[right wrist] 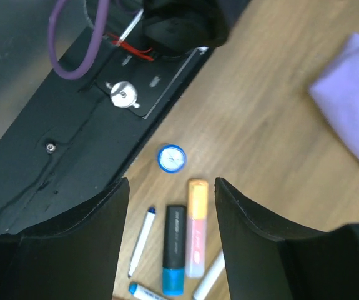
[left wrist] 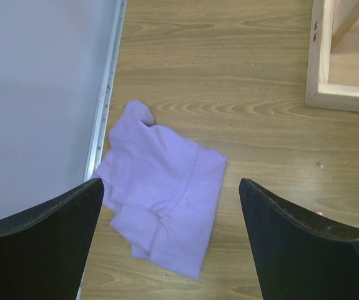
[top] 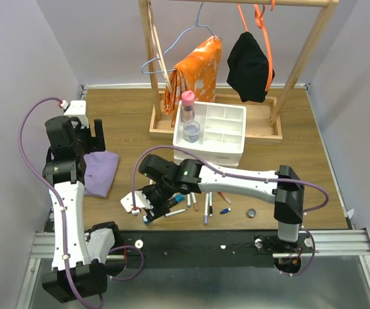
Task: Sort the stationery into containers
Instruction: Pick up the stationery from the corner of the board.
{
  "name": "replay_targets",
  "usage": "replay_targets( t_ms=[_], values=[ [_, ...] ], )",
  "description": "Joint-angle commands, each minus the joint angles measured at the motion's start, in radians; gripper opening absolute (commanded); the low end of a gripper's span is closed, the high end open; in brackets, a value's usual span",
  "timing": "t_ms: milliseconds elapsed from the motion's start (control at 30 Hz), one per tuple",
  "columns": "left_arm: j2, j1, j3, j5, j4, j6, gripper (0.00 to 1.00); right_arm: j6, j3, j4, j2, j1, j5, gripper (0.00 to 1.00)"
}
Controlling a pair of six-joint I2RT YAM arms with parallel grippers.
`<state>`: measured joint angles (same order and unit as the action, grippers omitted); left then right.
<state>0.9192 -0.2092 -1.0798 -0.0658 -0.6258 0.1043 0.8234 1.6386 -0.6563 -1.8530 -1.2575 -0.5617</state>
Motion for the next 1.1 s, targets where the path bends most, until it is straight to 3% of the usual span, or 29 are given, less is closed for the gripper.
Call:
replay_targets(
  t_ms=[0, 367, 800, 1067],
  values=[
    [-0.054, -0.038, 0.02, -0.054, -0.006, -0.093, 0.99, 0.007, -0.002, -0.013, -0.1, -0.023, 0.039, 0.64],
    [-0.144, -0.067, 0.078, -0.042, -0.029, -0.098, 0.99, 0.04, 0.04, -0.025, -0.221, -0.056, 0.031, 0.63],
    [-0.132, -0.075, 0.078, -0.045, -0.023, -0.101, 0.99, 0.019, 0.052, 0.017, -0.27, -0.054, 0.032, 0.63],
    [-0.12, -0.099, 0.08, -0.075, -0.015, -0.137, 0.99, 0.002, 0.05, 0.043, -0.279, -0.052, 0.036, 0.53]
  ],
)
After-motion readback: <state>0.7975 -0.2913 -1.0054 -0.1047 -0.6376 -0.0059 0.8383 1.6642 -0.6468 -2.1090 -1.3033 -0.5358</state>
